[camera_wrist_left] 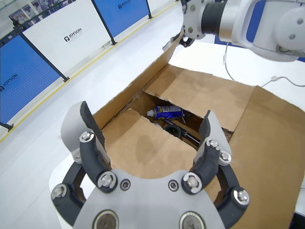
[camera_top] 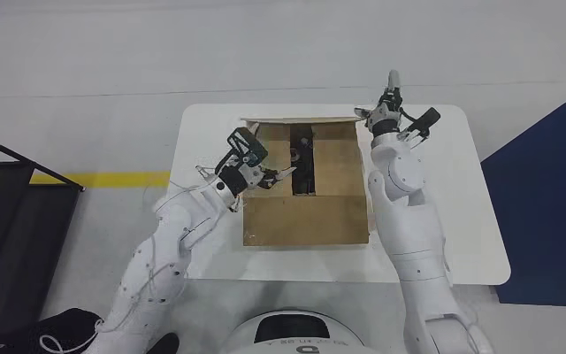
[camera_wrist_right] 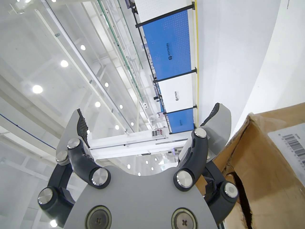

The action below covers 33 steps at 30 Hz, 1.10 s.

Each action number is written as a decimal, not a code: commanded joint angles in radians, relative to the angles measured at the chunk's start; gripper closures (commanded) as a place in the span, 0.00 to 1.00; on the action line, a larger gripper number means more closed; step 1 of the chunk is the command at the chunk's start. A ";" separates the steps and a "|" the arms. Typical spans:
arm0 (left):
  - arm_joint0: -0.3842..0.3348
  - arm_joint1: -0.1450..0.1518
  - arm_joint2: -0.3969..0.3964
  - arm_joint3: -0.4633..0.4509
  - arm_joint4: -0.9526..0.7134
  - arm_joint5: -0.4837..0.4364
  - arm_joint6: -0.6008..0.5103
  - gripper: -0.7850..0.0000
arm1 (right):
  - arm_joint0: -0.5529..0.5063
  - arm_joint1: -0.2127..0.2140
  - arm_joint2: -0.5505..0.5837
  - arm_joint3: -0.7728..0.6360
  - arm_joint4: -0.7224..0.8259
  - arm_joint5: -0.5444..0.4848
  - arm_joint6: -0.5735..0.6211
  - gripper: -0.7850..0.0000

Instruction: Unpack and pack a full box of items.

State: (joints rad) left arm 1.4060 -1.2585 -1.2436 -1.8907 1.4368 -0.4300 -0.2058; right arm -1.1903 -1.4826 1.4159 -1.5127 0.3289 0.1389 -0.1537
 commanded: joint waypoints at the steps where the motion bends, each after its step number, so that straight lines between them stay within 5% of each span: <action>1: 0.023 0.004 -0.030 -0.010 -0.028 -0.003 0.014 0.00 | -0.012 0.004 0.003 -0.024 -0.033 0.054 0.012 0.00; 8: 0.072 0.020 -0.146 0.026 -0.156 -0.070 0.059 0.00 | -0.050 0.014 -0.014 -0.126 -0.142 0.241 0.009 0.00; 19: 0.242 0.053 -0.313 0.055 -0.035 -0.133 0.148 0.00 | -0.021 0.020 -0.073 -0.148 -0.272 0.446 0.062 0.00; 26: 0.300 0.063 -0.353 0.074 -0.026 -0.148 0.151 0.00 | 0.028 0.018 -0.115 -0.115 -0.315 0.506 0.083 0.00; 33: 0.325 0.069 -0.304 0.069 0.069 -0.162 0.134 0.00 | 0.049 0.014 -0.129 -0.093 -0.325 0.513 0.083 0.00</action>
State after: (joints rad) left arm 1.7309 -1.1901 -1.5586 -1.8205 1.4850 -0.5979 -0.0665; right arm -1.1429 -1.4684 1.2878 -1.6077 0.0057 0.6522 -0.0694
